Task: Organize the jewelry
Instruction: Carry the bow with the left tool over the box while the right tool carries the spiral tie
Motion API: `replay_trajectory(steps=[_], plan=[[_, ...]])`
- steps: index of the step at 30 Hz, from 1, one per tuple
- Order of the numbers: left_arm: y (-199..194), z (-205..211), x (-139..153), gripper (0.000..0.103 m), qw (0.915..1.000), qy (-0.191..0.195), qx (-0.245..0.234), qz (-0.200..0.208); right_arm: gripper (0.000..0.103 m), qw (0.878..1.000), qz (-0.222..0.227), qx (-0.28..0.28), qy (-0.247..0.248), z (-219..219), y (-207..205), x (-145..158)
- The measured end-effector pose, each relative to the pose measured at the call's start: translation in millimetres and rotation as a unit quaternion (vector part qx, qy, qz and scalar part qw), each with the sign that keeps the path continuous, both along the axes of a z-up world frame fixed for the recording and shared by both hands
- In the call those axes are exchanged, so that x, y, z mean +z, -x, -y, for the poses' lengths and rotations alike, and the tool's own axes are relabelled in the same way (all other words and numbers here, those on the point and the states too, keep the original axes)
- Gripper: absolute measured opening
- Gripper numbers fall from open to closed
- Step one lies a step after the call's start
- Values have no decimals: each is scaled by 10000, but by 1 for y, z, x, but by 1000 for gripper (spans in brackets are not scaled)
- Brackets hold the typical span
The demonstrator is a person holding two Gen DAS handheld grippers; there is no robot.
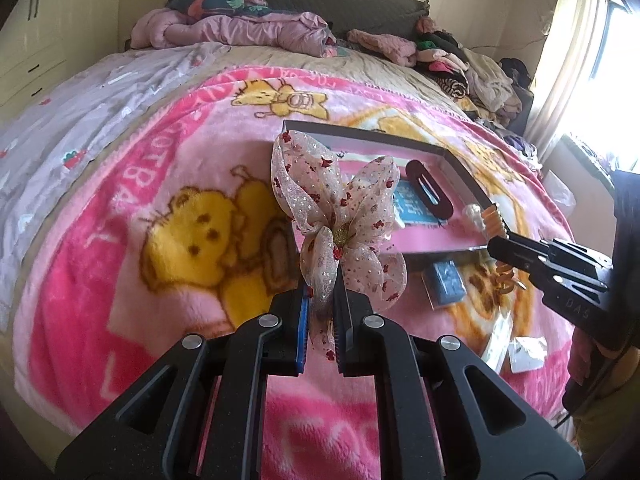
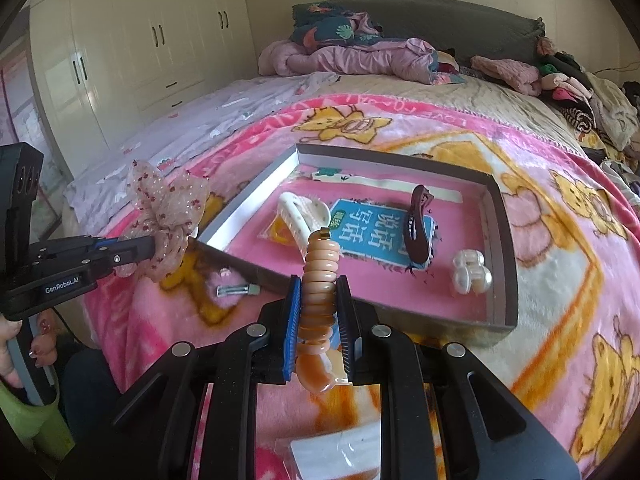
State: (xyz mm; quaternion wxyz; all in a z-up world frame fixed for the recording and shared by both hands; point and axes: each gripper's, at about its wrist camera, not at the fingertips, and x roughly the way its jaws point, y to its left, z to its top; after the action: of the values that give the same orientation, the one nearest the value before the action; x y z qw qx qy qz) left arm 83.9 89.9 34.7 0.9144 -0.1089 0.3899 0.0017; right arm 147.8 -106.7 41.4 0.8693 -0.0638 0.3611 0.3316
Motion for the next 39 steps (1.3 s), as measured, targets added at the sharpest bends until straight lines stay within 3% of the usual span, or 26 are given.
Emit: replay_trajectory(steps=[21,39], plan=[[-52,2,0,5,9999,-37,-58,-140,17,9996,-81,-234,-144,1,-39,4],[-102,14,-27,5,9981,-346,-228,-448,17,9978,-294,-593,-29,9,-83,-19]])
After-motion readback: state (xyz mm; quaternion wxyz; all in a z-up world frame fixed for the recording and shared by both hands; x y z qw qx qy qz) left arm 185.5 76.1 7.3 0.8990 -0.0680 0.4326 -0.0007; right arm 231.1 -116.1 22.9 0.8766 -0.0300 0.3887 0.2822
